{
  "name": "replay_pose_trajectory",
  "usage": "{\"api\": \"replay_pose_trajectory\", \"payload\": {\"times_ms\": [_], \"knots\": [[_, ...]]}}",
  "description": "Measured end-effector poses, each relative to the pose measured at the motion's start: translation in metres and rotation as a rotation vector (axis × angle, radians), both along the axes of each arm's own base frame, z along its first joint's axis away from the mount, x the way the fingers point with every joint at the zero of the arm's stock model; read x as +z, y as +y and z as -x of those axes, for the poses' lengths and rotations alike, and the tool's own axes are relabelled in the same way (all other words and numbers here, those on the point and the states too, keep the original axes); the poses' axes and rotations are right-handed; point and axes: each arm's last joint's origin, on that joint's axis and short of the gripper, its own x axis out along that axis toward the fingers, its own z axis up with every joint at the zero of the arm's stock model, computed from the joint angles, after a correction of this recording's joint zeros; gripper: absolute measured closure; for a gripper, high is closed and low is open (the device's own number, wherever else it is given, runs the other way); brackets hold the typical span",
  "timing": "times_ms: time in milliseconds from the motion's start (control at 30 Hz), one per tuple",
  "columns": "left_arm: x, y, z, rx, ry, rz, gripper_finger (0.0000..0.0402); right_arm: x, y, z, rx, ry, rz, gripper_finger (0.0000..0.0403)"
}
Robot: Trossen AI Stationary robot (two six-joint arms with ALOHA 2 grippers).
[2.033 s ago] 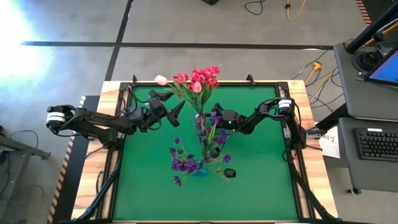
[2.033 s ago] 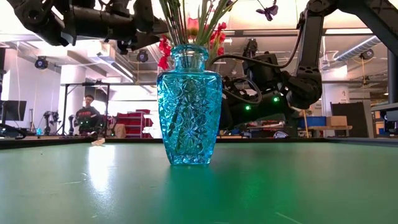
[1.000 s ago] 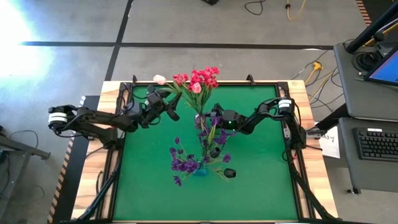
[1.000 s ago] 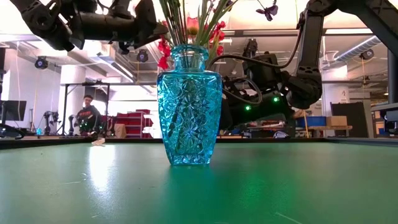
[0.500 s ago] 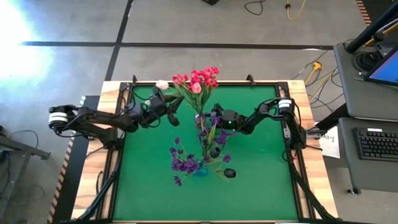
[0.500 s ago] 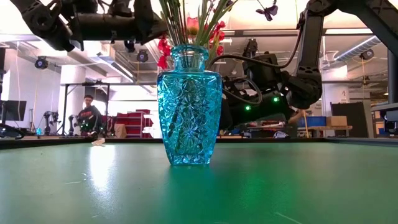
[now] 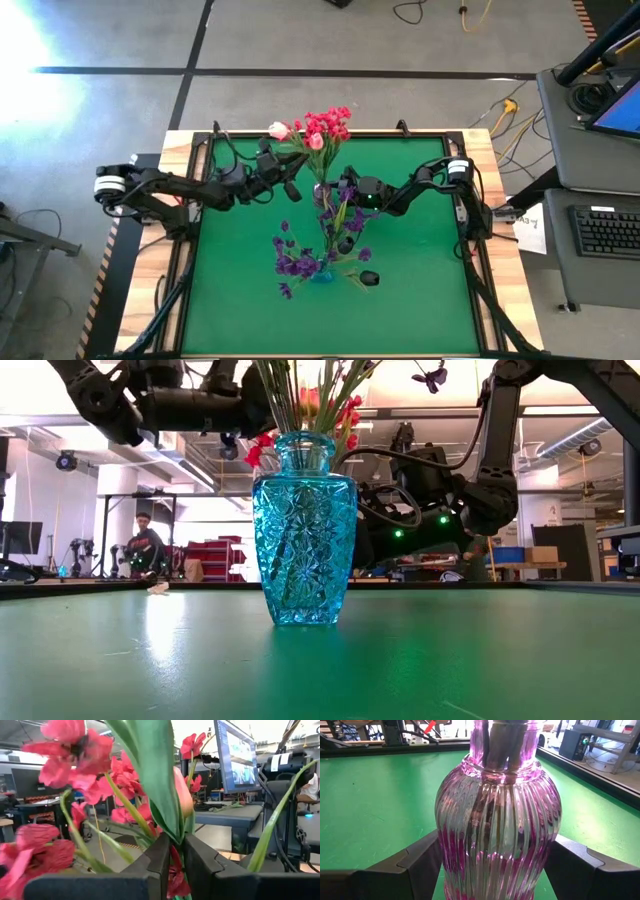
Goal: Sort flowers into vase by color
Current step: Put the pink tulip into the purple vase
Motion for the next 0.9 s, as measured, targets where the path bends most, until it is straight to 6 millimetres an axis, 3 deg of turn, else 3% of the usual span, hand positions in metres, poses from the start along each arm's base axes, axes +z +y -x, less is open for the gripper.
{"api": "replay_pose_trajectory", "payload": {"times_ms": [367, 767, 900], "knots": [[-0.0028, 0.0029, -0.008, 0.043, -0.005, 0.041, 0.0362, 0.0, 0.0002, 0.0, 0.001, 0.0, -0.001, 0.0115], [0.0025, 0.0016, -0.0058, 0.007, -0.062, 0.035, 0.0264, 0.0, 0.0001, 0.0, 0.002, 0.001, 0.002, 0.0115], [0.0022, 0.0004, -0.006, 0.007, -0.051, 0.02, 0.0282, -0.0001, 0.0002, 0.0, 0.002, 0.001, 0.003, 0.0115]]}}
